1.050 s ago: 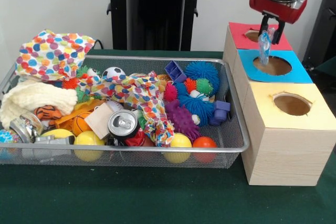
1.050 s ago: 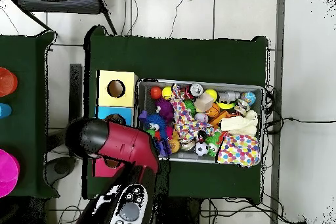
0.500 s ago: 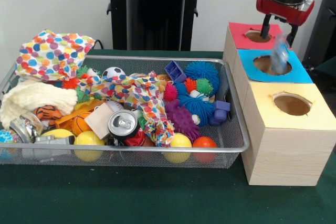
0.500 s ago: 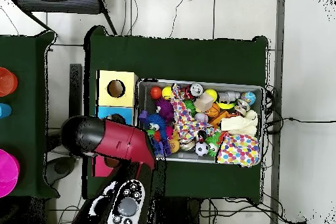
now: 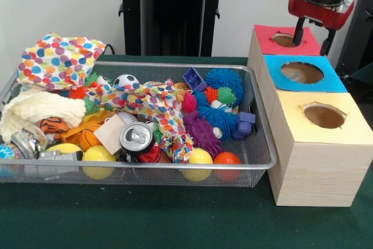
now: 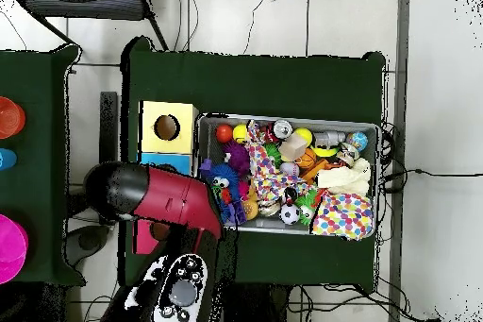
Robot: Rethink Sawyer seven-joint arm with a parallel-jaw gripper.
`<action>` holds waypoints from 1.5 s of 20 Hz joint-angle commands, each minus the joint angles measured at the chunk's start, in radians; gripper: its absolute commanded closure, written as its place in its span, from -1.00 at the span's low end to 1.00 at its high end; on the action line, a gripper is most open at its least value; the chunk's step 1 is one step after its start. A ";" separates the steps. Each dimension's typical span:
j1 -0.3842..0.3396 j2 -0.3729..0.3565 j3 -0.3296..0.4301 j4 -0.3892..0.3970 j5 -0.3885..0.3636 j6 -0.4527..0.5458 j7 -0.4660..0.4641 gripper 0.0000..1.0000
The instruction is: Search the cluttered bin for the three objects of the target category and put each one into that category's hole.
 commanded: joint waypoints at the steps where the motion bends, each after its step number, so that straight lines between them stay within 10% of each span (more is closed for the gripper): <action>1: -0.024 0.049 0.076 -0.072 -0.019 0.089 0.186 -1.00; 15: 0.001 -0.047 -0.008 -0.008 -0.084 0.068 0.143 -1.00; 30: -0.304 -0.164 0.106 0.115 -0.300 -0.250 -0.144 -1.00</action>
